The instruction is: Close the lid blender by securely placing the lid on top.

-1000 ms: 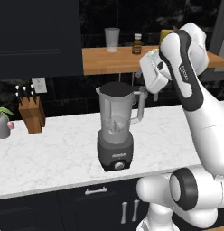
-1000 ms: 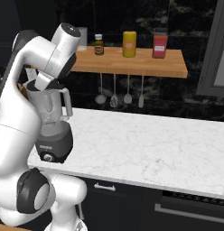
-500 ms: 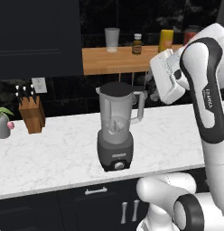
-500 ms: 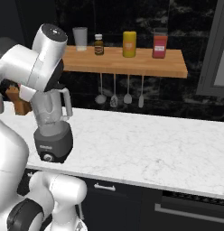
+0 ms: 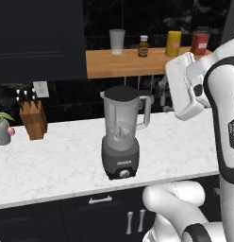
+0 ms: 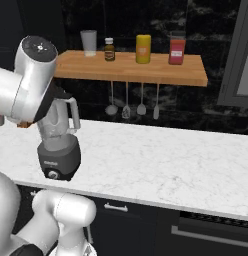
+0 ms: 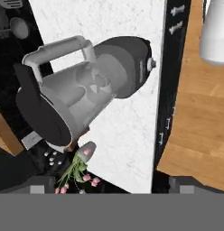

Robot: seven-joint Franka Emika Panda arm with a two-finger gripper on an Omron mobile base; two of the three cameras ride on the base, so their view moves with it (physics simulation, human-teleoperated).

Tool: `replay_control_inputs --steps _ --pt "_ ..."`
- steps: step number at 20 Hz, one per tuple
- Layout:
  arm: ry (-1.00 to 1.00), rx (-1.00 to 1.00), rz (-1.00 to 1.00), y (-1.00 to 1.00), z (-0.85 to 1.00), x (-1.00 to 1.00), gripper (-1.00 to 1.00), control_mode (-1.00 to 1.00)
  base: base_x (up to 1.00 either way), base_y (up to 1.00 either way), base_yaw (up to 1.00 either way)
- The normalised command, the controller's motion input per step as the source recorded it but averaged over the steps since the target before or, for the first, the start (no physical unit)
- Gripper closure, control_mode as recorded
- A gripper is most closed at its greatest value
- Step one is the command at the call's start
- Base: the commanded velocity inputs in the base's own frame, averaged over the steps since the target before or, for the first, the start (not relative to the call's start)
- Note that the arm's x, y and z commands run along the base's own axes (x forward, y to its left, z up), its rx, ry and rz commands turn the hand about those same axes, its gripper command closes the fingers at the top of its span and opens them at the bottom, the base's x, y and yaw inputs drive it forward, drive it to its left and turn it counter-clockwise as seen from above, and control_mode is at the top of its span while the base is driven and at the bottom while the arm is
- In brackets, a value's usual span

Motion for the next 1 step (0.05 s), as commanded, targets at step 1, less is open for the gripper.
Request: replay_control_inputs --steps 1 --pt "-0.16 0.0 0.04 -0.02 0.04 0.0 -1.0 -1.0 0.0 0.0 0.0"
